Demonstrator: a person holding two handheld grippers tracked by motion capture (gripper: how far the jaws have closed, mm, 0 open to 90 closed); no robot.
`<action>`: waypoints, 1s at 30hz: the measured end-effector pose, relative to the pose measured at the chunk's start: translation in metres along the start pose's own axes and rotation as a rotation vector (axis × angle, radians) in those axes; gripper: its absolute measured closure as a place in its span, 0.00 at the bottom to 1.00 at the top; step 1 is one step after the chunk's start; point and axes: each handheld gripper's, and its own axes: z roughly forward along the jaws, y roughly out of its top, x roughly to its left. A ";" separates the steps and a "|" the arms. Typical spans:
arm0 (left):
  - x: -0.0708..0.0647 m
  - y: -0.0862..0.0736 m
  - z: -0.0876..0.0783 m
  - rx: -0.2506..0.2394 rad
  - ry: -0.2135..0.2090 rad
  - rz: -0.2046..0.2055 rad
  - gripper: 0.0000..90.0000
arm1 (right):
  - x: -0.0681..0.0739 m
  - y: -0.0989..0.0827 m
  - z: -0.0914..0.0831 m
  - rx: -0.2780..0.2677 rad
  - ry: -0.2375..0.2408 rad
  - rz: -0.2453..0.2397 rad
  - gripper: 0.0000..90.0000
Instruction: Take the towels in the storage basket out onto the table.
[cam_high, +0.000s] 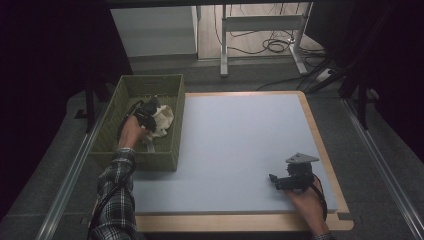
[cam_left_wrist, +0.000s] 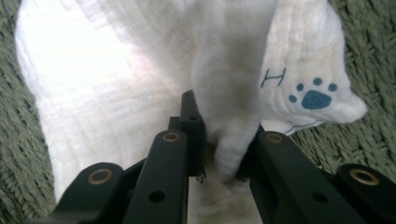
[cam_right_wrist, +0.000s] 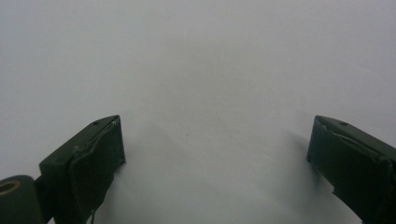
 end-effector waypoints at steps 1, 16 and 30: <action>0.002 -0.001 -0.002 -0.014 -0.010 -0.011 0.89 | 0.000 0.000 0.000 0.000 0.000 0.000 0.05; 0.020 -0.027 -0.075 -0.220 -0.115 -0.083 0.88 | 0.000 0.000 0.000 0.001 -0.001 0.000 0.04; 0.025 -0.049 -0.132 -0.327 -0.162 -0.094 0.88 | 0.000 0.000 0.000 0.001 -0.001 0.000 0.05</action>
